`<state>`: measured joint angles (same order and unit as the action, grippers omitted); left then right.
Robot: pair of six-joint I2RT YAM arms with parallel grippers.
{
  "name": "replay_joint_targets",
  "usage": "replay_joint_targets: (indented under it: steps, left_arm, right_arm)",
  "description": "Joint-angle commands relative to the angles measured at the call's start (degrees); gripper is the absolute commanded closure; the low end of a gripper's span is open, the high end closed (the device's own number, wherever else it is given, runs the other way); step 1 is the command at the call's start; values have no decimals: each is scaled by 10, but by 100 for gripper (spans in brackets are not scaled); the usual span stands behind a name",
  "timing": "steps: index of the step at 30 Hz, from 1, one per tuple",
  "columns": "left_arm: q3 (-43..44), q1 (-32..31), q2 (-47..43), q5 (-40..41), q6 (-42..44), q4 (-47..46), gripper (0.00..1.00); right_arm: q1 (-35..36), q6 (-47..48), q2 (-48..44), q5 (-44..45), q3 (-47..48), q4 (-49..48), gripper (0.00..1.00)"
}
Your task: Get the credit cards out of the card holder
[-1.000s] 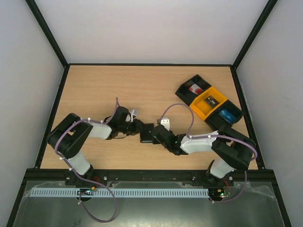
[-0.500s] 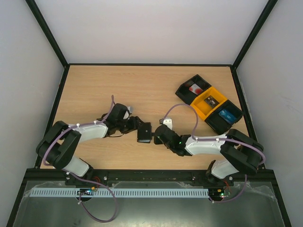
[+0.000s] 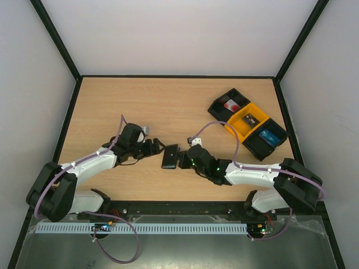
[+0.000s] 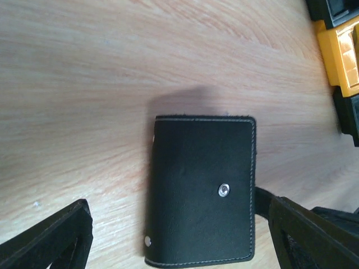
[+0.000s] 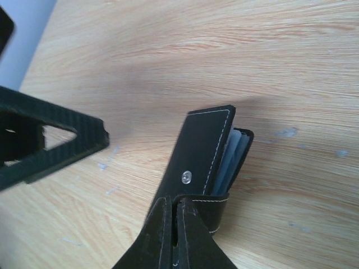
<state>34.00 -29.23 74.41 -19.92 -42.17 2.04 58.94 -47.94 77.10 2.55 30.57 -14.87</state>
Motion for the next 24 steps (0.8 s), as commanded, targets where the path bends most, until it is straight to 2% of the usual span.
replay_joint_targets:
  steps: [1, 7, 10, 17, 24]
  left_arm:
    - [-27, 13, -20, -52, 10, -14, 14]
    - [-59, 80, -10, -167, -1, -42, 20]
    - [-67, 105, -18, -166, 7, -30, 22]
    - [-64, 115, -44, -185, 22, -9, 21]
    - [-49, 115, -23, -116, 47, 39, 24]
  right_arm:
    - [-1, -24, -15, -31, 13, -57, 98]
    - [-1, -56, 0, -33, 27, -96, 98]
    - [-1, -60, 15, -35, 50, -91, 98]
    - [-1, -85, 42, -52, 43, -120, 98]
    - [-1, -88, 26, 26, 23, -43, 98]
